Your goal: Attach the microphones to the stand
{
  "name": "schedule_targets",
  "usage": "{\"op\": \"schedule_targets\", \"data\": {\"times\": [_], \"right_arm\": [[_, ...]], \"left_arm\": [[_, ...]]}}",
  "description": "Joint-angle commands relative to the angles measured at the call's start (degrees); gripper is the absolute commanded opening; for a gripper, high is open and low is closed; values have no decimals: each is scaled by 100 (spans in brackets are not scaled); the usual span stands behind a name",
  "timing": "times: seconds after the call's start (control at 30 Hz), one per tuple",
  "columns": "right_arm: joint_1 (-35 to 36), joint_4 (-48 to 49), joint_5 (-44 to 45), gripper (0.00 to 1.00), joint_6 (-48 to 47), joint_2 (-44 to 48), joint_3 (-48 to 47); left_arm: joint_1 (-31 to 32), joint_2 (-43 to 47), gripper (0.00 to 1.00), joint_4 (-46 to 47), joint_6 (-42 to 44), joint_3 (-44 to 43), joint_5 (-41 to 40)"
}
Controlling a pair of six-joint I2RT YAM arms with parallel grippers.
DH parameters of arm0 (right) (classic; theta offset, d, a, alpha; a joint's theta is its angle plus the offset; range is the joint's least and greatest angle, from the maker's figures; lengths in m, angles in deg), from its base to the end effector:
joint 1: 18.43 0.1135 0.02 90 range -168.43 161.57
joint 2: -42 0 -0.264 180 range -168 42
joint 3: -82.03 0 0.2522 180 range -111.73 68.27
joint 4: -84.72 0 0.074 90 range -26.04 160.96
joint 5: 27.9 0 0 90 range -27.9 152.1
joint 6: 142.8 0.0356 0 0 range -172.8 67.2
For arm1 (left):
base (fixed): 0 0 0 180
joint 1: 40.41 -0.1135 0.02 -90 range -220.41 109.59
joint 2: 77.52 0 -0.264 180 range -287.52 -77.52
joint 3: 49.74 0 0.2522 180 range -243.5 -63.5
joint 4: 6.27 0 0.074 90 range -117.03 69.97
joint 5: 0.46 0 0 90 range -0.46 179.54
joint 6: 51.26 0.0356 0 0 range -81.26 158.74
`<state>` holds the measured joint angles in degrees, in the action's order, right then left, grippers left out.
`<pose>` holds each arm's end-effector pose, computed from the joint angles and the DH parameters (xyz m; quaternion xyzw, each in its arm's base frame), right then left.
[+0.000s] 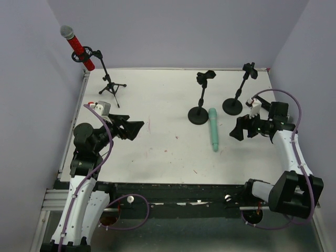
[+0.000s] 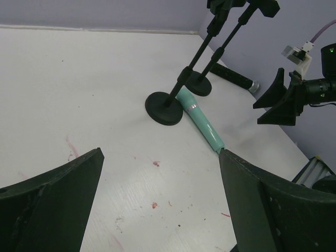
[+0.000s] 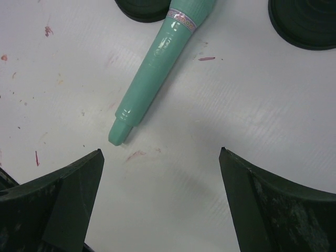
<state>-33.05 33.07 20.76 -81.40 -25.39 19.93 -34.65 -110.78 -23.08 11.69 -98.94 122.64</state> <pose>0.2232 -0.0339 0.2495 -0.2088 0.8781 0.2166 0.3721 0.1429 -0.0340 0.3260 0.0703 0.7081 -0.3847 0.5879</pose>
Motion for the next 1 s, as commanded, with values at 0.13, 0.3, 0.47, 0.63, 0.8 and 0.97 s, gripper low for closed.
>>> {"op": "schedule_targets", "data": {"times": [0.13, 0.3, 0.47, 0.63, 0.8, 0.97], "right_arm": [[1390, 949, 803, 99, 952, -431, 123], [1609, 1389, 996, 98, 1304, -976, 43], [2093, 2240, 1400, 98, 1804, -1144, 491], [2401, 2944, 2637, 98, 2577, -1337, 650], [2454, 3182, 2877, 91, 2746, -1496, 747], [2542, 3112, 3018, 69, 2702, -1732, 677]], "left_arm": [[13, 56, 98, 50, -11, -24, 118], [4, 47, 99, 32, 15, -15, 91], [-48, 12, 98, 59, -2, -16, 109], [-110, -32, 98, 85, -29, -7, 135], [-172, -111, 98, 129, -90, 11, 170], [-207, -137, 98, 191, -151, 28, 232]]}}
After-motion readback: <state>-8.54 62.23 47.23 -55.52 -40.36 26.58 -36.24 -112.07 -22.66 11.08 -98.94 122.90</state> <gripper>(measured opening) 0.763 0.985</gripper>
